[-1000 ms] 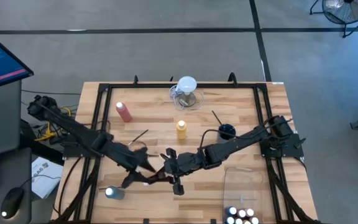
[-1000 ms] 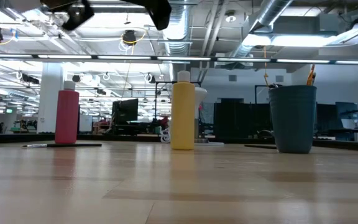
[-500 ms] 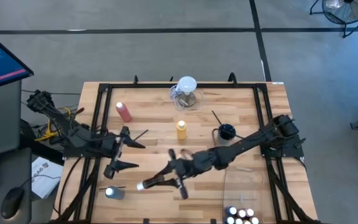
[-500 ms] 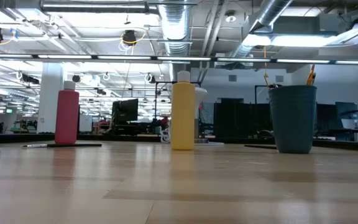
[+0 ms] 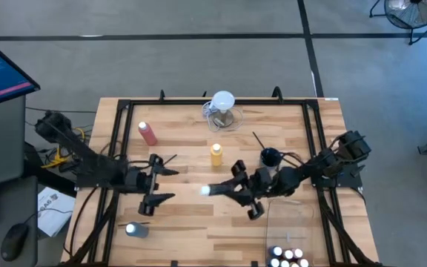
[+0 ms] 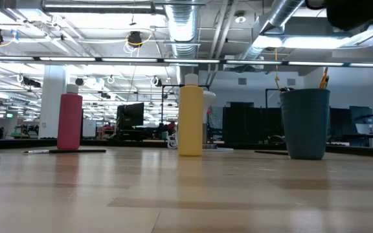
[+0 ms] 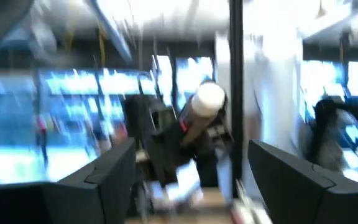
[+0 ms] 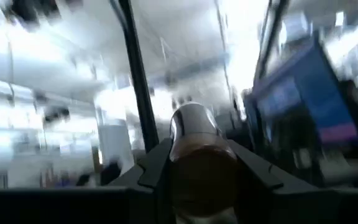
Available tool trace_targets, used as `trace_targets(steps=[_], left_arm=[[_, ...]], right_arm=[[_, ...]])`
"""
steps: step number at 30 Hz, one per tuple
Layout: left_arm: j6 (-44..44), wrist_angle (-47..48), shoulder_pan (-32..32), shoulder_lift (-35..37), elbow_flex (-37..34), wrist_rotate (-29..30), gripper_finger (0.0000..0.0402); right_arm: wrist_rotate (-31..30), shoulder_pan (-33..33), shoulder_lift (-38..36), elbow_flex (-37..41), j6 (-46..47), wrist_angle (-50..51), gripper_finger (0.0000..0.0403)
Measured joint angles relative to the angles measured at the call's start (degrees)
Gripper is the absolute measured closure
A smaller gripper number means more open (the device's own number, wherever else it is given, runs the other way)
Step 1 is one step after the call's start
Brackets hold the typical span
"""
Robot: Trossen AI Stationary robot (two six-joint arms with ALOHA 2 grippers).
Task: Pick & Place Paint Supplies
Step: Put the small brown paint bottle into the transparent bin
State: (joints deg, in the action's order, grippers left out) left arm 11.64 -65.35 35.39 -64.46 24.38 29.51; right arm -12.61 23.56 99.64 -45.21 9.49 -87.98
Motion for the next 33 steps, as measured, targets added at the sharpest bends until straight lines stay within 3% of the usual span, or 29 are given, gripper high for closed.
trace_targets(steps=[3, 6, 11, 19, 33], left_arm=[[5.3, -23.3, -2.9, -13.0, -0.8, -3.0, 0.0134], [3.9, -24.2, -6.4, -20.6, 3.4, -7.9, 0.0134], [0.0, -23.8, -8.8, -31.0, 11.2, -16.2, 0.0134], [0.3, -25.0, -8.6, -29.0, 13.8, -19.4, 0.0134], [0.1, -24.8, -9.5, -27.7, 13.2, -19.5, 0.0134]], right_arm=[[0.3, 0.6, 0.6, -1.8, -1.1, -1.9, 0.0289], [0.1, 2.2, 1.0, -3.3, -4.4, -0.4, 0.0289], [-5.5, 4.7, 1.1, -4.2, -12.1, 1.0, 0.0289], [-8.5, 5.3, 1.0, -4.3, -14.5, 1.3, 0.029], [-12.1, 3.4, 1.2, -4.3, -14.0, 6.6, 0.029]])
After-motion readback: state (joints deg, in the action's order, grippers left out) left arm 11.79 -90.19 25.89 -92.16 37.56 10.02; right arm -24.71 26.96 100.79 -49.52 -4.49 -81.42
